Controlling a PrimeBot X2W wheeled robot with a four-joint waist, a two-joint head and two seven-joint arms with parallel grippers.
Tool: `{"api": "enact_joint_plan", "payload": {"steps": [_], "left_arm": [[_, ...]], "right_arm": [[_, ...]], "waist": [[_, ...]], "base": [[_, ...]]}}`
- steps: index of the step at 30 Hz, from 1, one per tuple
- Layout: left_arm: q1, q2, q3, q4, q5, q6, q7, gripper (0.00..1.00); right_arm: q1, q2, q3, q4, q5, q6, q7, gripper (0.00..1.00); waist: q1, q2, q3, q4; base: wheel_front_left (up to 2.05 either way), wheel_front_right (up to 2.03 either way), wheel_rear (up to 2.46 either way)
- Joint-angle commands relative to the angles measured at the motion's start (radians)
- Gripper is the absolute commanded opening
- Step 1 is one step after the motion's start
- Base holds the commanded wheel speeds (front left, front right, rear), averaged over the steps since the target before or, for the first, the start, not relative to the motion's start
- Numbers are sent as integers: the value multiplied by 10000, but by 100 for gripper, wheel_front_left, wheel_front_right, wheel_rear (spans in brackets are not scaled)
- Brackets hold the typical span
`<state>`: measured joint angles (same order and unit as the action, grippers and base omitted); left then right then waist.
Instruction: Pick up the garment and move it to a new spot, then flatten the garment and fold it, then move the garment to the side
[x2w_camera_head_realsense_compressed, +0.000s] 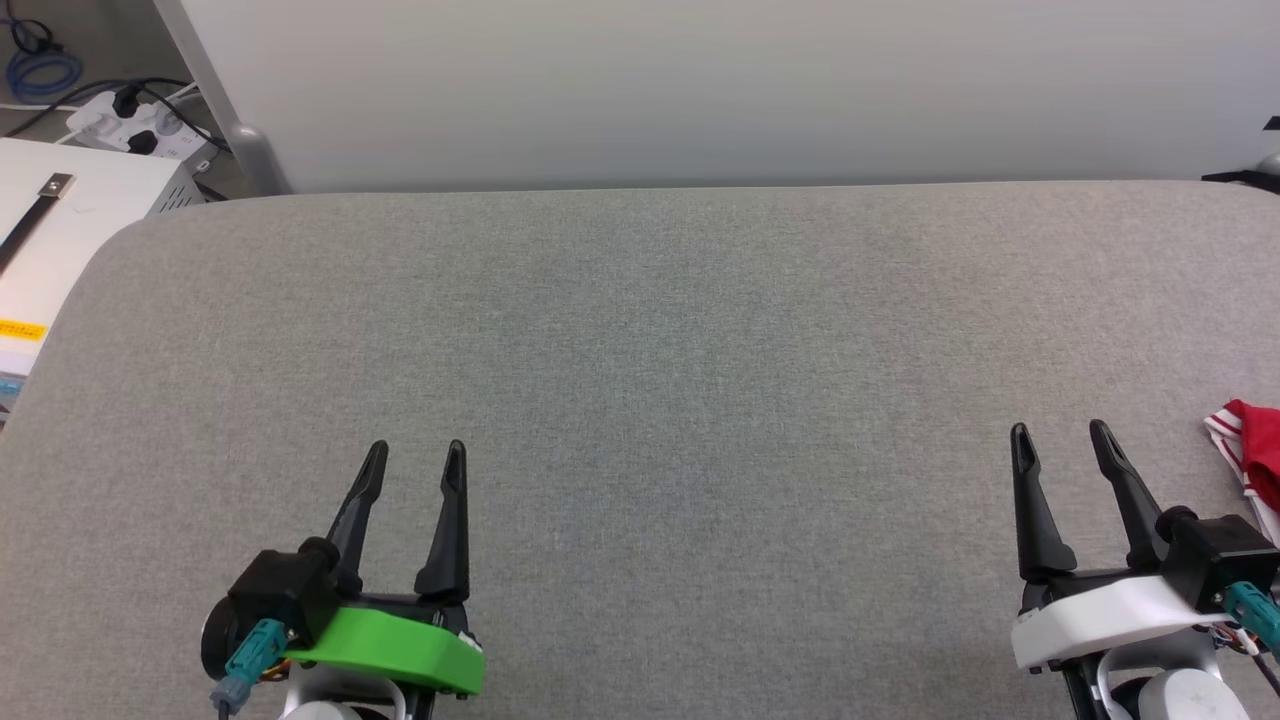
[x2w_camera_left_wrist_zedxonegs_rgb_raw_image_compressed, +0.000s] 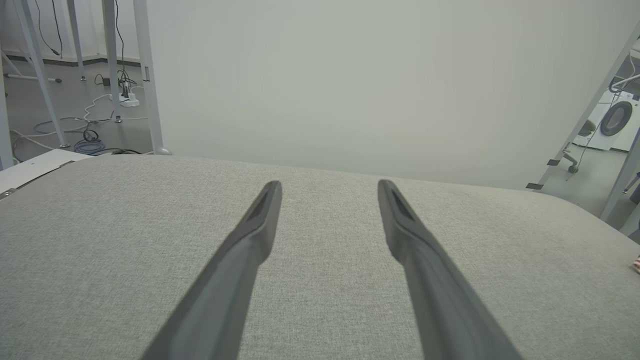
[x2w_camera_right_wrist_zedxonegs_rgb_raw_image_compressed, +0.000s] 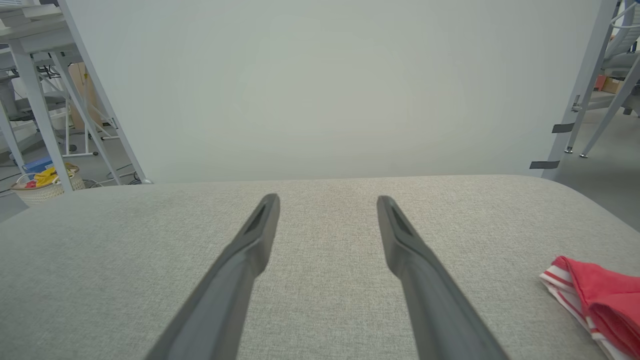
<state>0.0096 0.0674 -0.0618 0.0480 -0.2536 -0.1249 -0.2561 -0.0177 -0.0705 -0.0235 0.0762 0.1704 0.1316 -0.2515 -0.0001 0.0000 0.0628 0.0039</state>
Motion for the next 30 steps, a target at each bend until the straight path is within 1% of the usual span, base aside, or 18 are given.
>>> {"api": "enact_joint_plan", "payload": {"steps": [1,30], "left_arm": [[0,-4,12,0,4,1,2,0],[-25,-38,139,-88,556,276,576,0]], "right_arm": [[0,0,8,-3,-1,0,2,0],[37,43,49,-169,-374,-2,559,0]], "waist": [[1,0,3,-2],[1,0,-135,-11]], "base": [[0,0,0],[0,0,0]]}}
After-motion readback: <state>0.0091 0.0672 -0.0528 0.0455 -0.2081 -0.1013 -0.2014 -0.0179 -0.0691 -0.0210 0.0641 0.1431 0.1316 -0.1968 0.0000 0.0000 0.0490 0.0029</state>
